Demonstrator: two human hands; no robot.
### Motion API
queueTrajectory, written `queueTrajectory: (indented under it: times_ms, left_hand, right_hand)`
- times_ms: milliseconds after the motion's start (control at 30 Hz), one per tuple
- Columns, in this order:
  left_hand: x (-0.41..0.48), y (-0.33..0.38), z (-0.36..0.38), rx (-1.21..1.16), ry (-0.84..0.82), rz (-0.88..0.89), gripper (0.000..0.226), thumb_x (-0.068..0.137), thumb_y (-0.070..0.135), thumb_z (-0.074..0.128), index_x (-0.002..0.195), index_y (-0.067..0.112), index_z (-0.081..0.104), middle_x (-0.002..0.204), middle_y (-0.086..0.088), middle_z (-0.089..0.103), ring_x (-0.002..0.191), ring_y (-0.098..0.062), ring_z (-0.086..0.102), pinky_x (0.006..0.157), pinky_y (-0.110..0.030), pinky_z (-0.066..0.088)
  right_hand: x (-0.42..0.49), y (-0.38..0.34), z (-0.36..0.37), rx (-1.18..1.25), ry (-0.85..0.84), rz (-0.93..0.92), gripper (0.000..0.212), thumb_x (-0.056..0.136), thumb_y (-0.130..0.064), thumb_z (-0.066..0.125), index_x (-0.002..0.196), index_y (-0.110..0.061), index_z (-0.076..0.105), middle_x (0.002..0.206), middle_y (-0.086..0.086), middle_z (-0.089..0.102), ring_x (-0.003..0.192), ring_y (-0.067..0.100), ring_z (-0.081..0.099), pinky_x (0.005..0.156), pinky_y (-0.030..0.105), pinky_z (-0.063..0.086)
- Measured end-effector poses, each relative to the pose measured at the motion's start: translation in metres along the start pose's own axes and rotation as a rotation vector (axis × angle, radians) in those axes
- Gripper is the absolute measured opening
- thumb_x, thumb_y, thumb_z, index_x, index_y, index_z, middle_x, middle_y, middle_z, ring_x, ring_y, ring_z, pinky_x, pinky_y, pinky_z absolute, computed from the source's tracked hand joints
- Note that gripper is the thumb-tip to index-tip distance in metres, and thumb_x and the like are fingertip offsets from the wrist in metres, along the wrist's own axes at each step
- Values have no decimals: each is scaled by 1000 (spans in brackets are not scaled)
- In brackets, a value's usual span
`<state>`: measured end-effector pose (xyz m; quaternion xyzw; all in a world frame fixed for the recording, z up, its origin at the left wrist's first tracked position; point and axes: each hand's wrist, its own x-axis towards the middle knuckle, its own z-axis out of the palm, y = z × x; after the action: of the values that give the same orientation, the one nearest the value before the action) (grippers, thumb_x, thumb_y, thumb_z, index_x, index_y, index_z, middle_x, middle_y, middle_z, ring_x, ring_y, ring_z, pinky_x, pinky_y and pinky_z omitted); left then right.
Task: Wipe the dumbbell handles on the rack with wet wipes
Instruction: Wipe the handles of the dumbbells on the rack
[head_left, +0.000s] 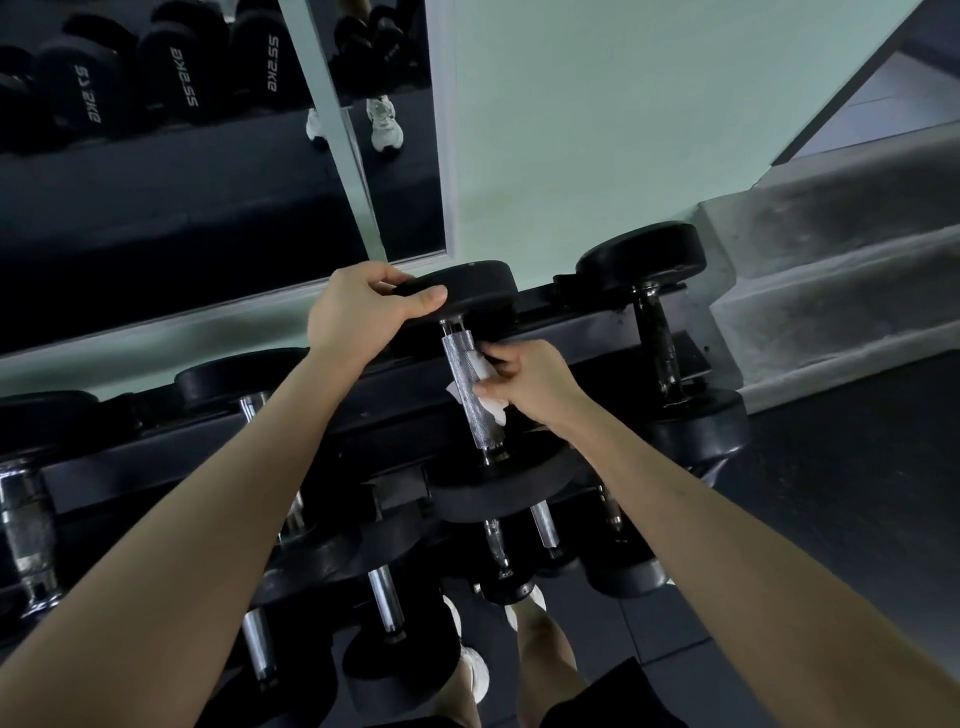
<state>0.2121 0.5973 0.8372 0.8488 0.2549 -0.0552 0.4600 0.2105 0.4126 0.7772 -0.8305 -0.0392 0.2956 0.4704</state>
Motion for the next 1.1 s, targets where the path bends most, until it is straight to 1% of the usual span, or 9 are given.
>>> queueTrajectory:
  times_ms: [233, 333, 467, 567, 667, 767, 867, 967, 1100]
  left_hand:
    - [1, -3, -3, -22, -25, -9, 31, 61, 53, 79, 82, 33, 68, 86, 7, 69, 84, -16, 66, 84, -43, 54]
    - [1, -7, -6, -25, -29, 3, 31, 61, 55, 79, 82, 34, 68, 87, 7, 69, 84, -15, 67, 85, -45, 54]
    - [0, -5, -5, -13, -30, 25, 29, 62, 56, 78, 80, 35, 67, 89, 6, 69, 87, -15, 65, 85, -41, 53]
    - [1, -4, -2, -16, -19, 18, 27, 62, 55, 78, 77, 35, 66, 88, 6, 68, 87, -15, 65, 84, -38, 53]
    - [2, -7, -2, -48, -23, 1, 30, 61, 54, 79, 80, 34, 68, 90, 6, 69, 86, -15, 66, 84, -39, 54]
    - [2, -9, -2, -64, -21, 1, 32, 61, 54, 79, 84, 33, 69, 91, 7, 69, 87, -13, 66, 84, -39, 54]
    - [0, -8, 0, -70, -18, 0, 37, 59, 58, 78, 85, 33, 69, 92, 7, 69, 88, -13, 65, 84, -40, 54]
    - [-1, -7, 1, -78, -12, 3, 45, 54, 62, 77, 87, 32, 70, 92, 6, 69, 88, -14, 66, 85, -43, 54]
    - [-2, -9, -1, -99, -6, 7, 35, 58, 57, 79, 83, 34, 69, 93, 5, 69, 90, -15, 65, 87, -44, 53]
  right_hand:
    - [-18, 24, 3, -267, -139, -6, 18, 78, -16, 76, 80, 1, 71, 71, 6, 72, 66, 7, 66, 66, 18, 50]
    - [-14, 19, -3, -375, -179, -10, 29, 77, -14, 75, 57, -2, 58, 59, 7, 65, 48, 3, 54, 51, 15, 41]
    - [6, 9, -8, 27, 101, 4, 8, 80, -9, 70, 76, -3, 68, 72, 7, 65, 65, 14, 59, 67, 25, 48]
    - [22, -10, 4, 241, 103, -3, 12, 86, -7, 62, 92, 2, 66, 84, 12, 67, 76, 12, 58, 72, 30, 52]
    - [15, -10, 14, 164, 94, -50, 15, 91, -10, 56, 99, -5, 68, 82, 1, 67, 76, 6, 58, 70, 19, 48]
    - [4, 7, 12, -9, 34, -62, 15, 91, -13, 57, 96, -6, 69, 75, 1, 66, 74, 10, 59, 74, 25, 47]
    - [8, 0, 5, 82, -4, -21, 14, 88, -3, 58, 84, -11, 69, 74, -4, 68, 74, 4, 65, 75, 19, 49]
    - [4, 2, 1, 139, -62, -9, 20, 88, -1, 58, 104, -7, 69, 96, 7, 73, 92, 9, 67, 89, 19, 48]
    - [-24, 20, -4, -128, -181, -12, 17, 89, -3, 58, 102, -3, 69, 84, 13, 73, 81, 11, 68, 91, 24, 48]
